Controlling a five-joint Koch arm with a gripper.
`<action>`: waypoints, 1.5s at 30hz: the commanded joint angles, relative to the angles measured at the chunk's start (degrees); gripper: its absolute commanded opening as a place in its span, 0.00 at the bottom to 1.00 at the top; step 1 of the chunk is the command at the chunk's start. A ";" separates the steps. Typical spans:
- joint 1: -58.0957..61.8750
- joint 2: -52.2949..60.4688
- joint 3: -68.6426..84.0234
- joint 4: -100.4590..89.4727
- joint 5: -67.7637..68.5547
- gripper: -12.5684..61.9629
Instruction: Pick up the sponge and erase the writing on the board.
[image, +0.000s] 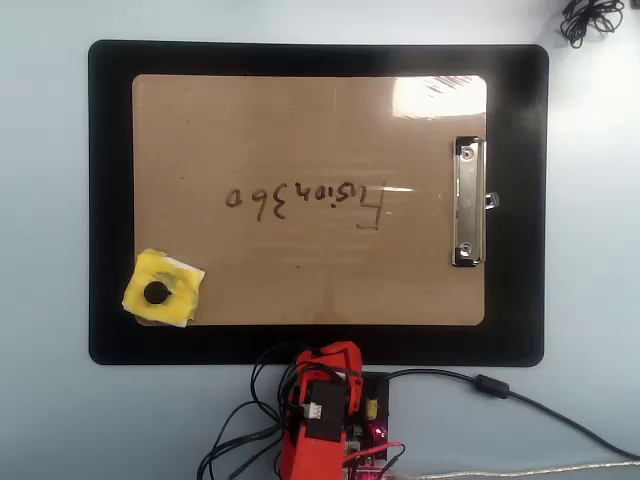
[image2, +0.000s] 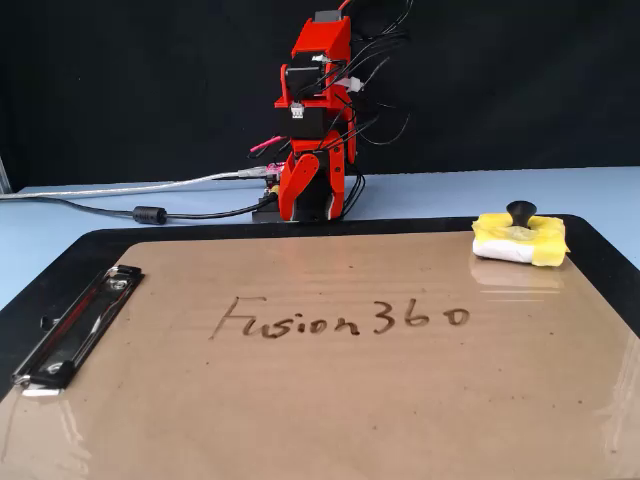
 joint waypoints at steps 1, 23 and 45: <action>1.05 2.20 -0.70 0.70 -0.35 0.63; 1.05 2.20 -0.70 0.70 -0.35 0.63; -17.49 2.55 -10.11 -31.55 -12.74 0.62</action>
